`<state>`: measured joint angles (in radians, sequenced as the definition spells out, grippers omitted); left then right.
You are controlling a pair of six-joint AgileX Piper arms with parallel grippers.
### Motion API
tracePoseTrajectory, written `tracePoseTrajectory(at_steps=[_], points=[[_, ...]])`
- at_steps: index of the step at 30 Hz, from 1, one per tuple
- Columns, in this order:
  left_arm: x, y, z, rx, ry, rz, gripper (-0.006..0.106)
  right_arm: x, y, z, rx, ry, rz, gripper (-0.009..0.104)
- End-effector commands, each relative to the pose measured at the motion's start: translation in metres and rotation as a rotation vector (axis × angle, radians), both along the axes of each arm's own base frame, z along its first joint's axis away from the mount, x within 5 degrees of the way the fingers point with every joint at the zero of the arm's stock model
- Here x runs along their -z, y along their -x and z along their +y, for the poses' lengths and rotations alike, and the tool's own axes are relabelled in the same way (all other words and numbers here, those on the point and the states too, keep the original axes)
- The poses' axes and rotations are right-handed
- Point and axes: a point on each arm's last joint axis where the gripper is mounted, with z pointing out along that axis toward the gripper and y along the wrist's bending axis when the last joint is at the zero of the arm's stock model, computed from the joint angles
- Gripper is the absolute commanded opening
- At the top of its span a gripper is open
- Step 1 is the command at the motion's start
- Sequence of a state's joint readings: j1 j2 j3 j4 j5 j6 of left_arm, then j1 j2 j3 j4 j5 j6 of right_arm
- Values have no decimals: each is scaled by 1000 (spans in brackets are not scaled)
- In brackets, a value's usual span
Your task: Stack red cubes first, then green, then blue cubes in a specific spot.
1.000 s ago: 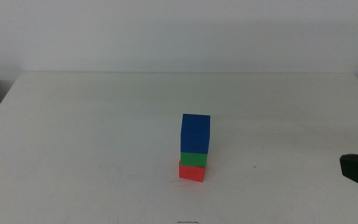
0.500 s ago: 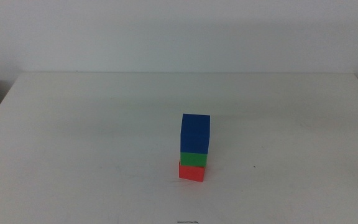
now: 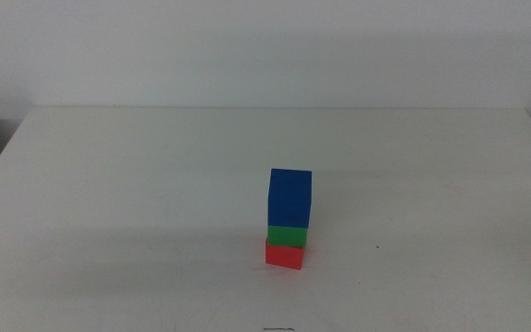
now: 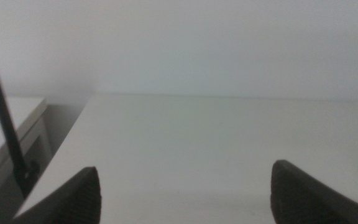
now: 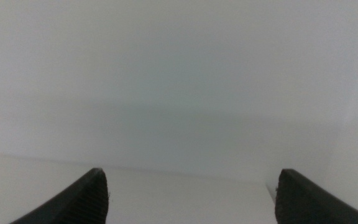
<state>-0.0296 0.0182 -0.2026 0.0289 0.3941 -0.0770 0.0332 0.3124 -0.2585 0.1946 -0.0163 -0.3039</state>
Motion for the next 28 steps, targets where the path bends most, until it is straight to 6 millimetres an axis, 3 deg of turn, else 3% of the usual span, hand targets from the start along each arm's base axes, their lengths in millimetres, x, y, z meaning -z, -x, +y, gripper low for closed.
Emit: tracePoseTrajectory(at_steps=[1,5,9,12,28], points=[[-4,1,0,-23,63,-142,94,10,11,-3,29,16,-100,73],[19,-5,0,-37,191,-180,94,46,23,-2,27,87,-93,73],[35,-9,1,-47,160,-171,94,68,28,-2,34,99,-82,73],[45,-11,1,-50,144,-149,94,69,30,-3,42,88,-68,73],[43,-11,2,-51,100,-165,94,69,30,-3,42,58,-69,73]])
